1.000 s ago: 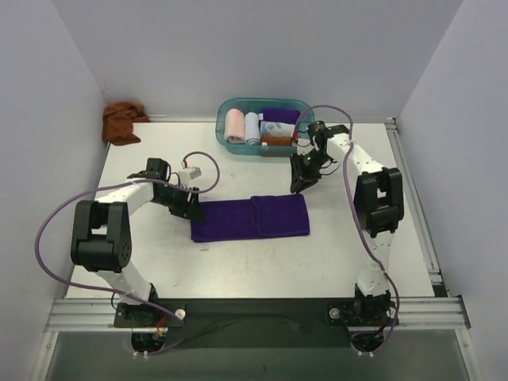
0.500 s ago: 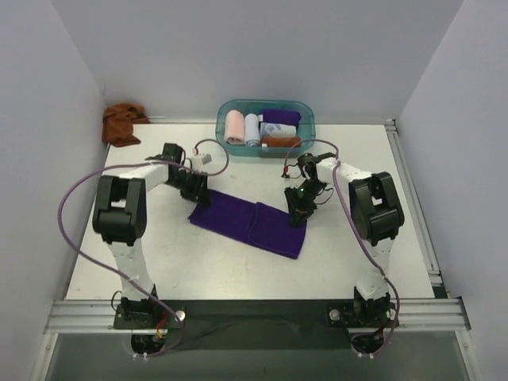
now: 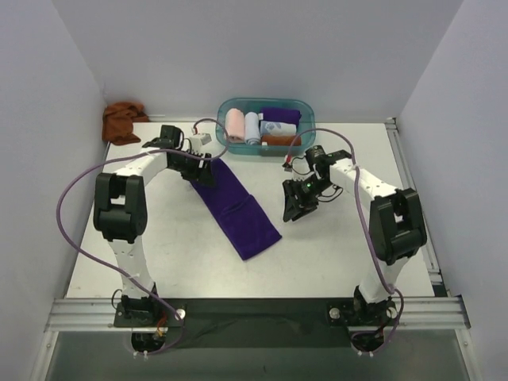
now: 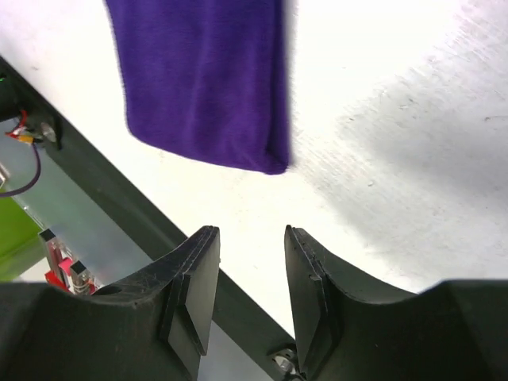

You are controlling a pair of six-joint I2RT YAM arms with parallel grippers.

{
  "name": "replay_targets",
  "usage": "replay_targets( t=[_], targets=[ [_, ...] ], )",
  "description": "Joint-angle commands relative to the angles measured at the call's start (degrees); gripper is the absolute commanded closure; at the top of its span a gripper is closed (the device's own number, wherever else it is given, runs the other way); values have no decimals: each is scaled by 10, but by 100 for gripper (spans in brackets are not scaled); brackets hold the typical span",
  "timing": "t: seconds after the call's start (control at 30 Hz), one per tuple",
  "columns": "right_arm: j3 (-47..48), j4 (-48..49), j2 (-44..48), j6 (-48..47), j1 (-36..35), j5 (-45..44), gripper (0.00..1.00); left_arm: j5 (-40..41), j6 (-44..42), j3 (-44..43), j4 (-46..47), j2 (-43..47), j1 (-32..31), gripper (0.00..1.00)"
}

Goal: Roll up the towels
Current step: Fold the towel

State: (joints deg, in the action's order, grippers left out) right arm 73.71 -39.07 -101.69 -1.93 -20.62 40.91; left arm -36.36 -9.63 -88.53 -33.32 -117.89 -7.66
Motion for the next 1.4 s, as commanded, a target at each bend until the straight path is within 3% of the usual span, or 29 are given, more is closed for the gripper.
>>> replay_targets(
  t=[0.0, 0.17, 0.4, 0.57, 0.7, 0.8, 0.93, 1.07, 1.17, 1.3, 1.37],
  targets=[
    [-23, -1, -30, 2, -19, -12, 62, -3, 3, 91, 25, 87, 5, 32],
    [-11, 41, -84, 19, -42, -25, 62, 1, 15, 155, 41, 86, 5, 35],
    [-26, 70, -130, 59, -60, -24, 71, -12, 35, 117, 67, 21, 4, 39],
    [-35, 84, -135, 72, -102, -1, 94, -24, 28, 53, 60, -39, 3, 49],
    [-42, 105, -127, 97, -148, 41, 93, -48, 38, 6, 52, -73, 0, 47],
    [-33, 104, -113, 112, -171, 65, 85, -101, 39, 12, 51, -58, 5, 41],
    [-51, 88, -51, 101, -154, 57, 52, -137, -3, 77, 52, 60, 31, 30],
    [-73, 64, 11, 75, -90, 57, 54, -148, -72, 164, 54, 202, 98, 25],
    [-56, 65, 35, 83, -67, 39, 58, -123, -200, 244, 39, 315, 99, 24],
    [22, 76, -5, 105, -82, 32, 62, -52, -419, 367, -10, 467, -3, 25],
    [49, 78, -41, 115, -95, 32, 67, -19, -460, 445, -10, 517, -55, 28]
  ],
)
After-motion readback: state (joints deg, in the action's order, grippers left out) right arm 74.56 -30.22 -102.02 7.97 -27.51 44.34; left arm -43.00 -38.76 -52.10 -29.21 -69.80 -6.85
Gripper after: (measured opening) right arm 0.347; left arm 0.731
